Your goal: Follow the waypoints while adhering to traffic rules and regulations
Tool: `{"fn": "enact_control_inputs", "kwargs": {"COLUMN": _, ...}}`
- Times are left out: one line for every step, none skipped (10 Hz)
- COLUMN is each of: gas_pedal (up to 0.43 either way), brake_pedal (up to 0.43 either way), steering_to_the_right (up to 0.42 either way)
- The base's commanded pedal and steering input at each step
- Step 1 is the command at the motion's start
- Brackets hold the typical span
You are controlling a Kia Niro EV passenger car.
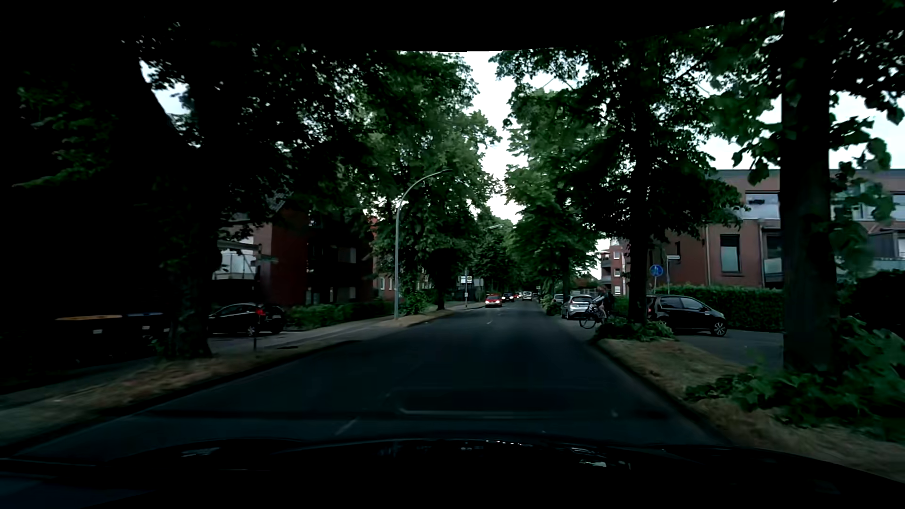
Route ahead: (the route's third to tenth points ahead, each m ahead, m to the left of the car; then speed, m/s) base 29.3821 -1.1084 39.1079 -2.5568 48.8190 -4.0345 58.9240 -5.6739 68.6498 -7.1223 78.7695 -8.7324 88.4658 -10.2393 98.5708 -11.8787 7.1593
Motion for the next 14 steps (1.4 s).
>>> {"fn": "enact_control_inputs", "kwargs": {"gas_pedal": 0.331, "brake_pedal": 0.0, "steering_to_the_right": 0.122}}
{"fn": "enact_control_inputs", "kwargs": {"gas_pedal": 0.331, "brake_pedal": 0.0, "steering_to_the_right": 0.106}}
{"fn": "enact_control_inputs", "kwargs": {"gas_pedal": 0.331, "brake_pedal": 0.0, "steering_to_the_right": 0.089}}
{"fn": "enact_control_inputs", "kwargs": {"gas_pedal": 0.331, "brake_pedal": 0.0, "steering_to_the_right": 0.068}}
{"fn": "enact_control_inputs", "kwargs": {"gas_pedal": 0.331, "brake_pedal": 0.0, "steering_to_the_right": 0.05}}
{"fn": "enact_control_inputs", "kwargs": {"gas_pedal": 0.331, "brake_pedal": 0.0, "steering_to_the_right": 0.03}}
{"fn": "enact_control_inputs", "kwargs": {"gas_pedal": 0.319, "brake_pedal": 0.0, "steering_to_the_right": 0.02}}
{"fn": "enact_control_inputs", "kwargs": {"gas_pedal": 0.319, "brake_pedal": 0.0, "steering_to_the_right": 0.015}}
{"fn": "enact_control_inputs", "kwargs": {"gas_pedal": 0.319, "brake_pedal": 0.0, "steering_to_the_right": 0.016}}
{"fn": "enact_control_inputs", "kwargs": {"gas_pedal": 0.319, "brake_pedal": 0.0, "steering_to_the_right": 0.018}}
{"fn": "enact_control_inputs", "kwargs": {"gas_pedal": 0.319, "brake_pedal": 0.0, "steering_to_the_right": 0.019}}
{"fn": "enact_control_inputs", "kwargs": {"gas_pedal": 0.319, "brake_pedal": 0.0, "steering_to_the_right": 0.02}}
{"fn": "enact_control_inputs", "kwargs": {"gas_pedal": 0.319, "brake_pedal": 0.0, "steering_to_the_right": 0.02}}
{"fn": "enact_control_inputs", "kwargs": {"gas_pedal": 0.319, "brake_pedal": 0.0, "steering_to_the_right": 0.02}}
